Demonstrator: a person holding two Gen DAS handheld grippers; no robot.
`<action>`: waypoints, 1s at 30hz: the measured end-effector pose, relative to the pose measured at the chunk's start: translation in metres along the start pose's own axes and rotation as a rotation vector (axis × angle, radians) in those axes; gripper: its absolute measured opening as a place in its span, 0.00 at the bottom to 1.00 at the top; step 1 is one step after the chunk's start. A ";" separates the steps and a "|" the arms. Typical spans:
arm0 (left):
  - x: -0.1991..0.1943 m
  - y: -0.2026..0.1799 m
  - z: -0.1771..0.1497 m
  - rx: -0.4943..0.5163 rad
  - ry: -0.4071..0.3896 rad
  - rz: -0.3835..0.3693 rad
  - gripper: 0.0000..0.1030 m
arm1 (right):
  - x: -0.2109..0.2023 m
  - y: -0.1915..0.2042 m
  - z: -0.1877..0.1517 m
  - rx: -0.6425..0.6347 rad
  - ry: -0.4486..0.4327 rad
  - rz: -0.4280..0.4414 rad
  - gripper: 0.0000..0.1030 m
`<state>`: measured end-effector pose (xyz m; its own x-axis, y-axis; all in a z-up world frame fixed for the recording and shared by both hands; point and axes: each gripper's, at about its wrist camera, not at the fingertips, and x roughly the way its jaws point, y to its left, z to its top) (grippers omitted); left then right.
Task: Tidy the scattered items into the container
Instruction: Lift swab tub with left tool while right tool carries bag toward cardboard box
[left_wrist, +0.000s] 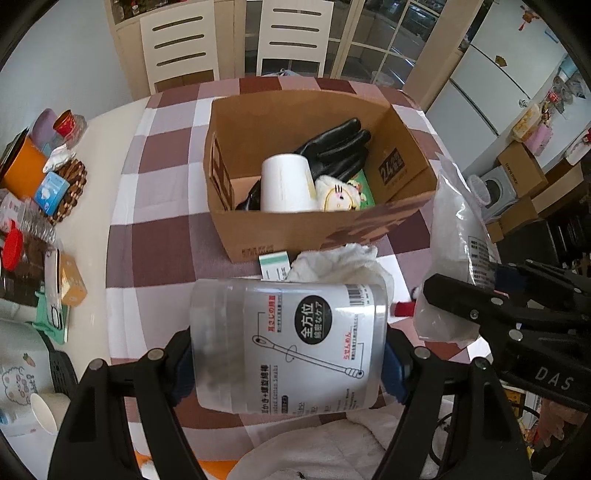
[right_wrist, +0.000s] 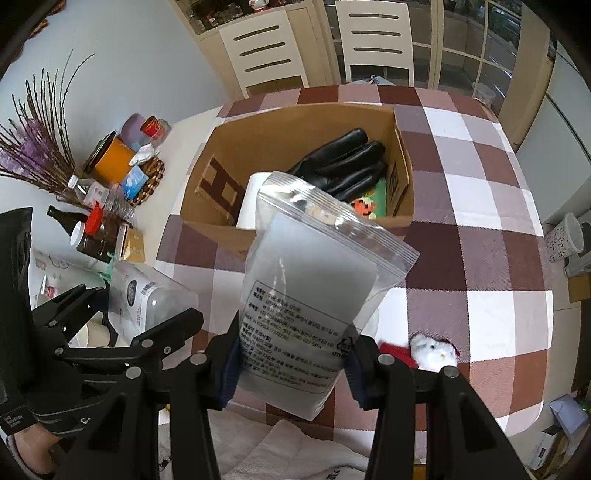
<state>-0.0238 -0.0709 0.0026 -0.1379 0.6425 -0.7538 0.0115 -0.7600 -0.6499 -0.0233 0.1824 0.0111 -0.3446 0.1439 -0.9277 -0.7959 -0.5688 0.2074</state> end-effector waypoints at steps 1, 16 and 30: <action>0.000 0.000 0.002 0.000 -0.001 -0.003 0.77 | 0.000 0.000 0.003 0.004 -0.002 0.001 0.46; -0.006 0.008 0.048 0.003 -0.049 -0.016 0.77 | 0.004 -0.004 0.046 0.044 -0.021 -0.028 0.46; 0.010 0.017 0.084 -0.024 -0.056 -0.010 0.77 | 0.011 -0.012 0.082 0.058 -0.028 -0.045 0.46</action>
<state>-0.1079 -0.0855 -0.0075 -0.1938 0.6431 -0.7408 0.0338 -0.7503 -0.6602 -0.0581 0.2571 0.0241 -0.3206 0.1914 -0.9277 -0.8382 -0.5134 0.1838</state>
